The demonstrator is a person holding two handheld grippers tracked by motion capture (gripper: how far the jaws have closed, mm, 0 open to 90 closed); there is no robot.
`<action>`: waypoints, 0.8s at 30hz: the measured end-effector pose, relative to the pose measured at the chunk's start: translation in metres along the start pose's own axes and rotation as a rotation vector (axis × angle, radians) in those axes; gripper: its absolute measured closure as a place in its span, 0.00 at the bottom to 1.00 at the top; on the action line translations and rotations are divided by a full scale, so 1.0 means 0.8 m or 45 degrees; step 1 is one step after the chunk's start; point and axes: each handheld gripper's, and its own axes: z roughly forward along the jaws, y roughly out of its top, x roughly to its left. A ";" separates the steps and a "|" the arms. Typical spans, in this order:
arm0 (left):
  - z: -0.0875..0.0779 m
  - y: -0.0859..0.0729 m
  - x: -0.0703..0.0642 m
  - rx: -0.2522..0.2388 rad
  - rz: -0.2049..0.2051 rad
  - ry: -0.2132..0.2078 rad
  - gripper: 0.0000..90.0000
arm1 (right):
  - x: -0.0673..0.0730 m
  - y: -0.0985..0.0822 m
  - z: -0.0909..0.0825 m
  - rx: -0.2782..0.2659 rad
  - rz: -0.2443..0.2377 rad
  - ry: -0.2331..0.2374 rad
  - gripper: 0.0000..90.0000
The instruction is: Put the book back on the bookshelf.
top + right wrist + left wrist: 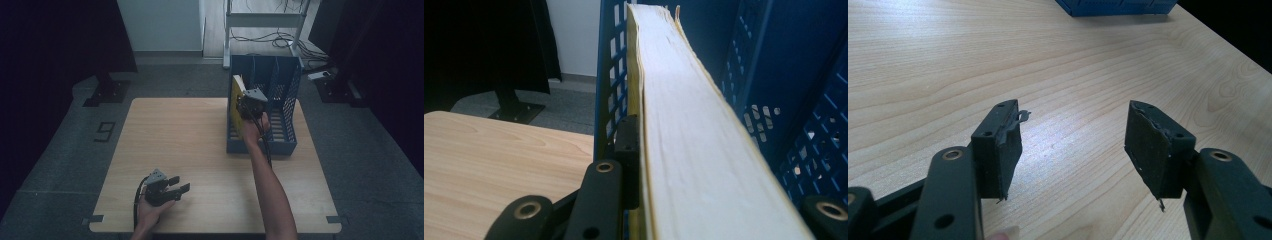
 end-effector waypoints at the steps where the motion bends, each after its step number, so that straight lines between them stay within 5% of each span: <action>1: 0.000 0.000 0.000 -0.001 0.000 0.000 0.44 | 0.001 0.001 0.001 -0.004 -0.001 -0.002 0.83; 24: -0.001 -0.003 0.009 0.000 -0.029 -0.001 0.44 | 0.007 0.006 0.040 -0.005 0.023 -0.054 0.83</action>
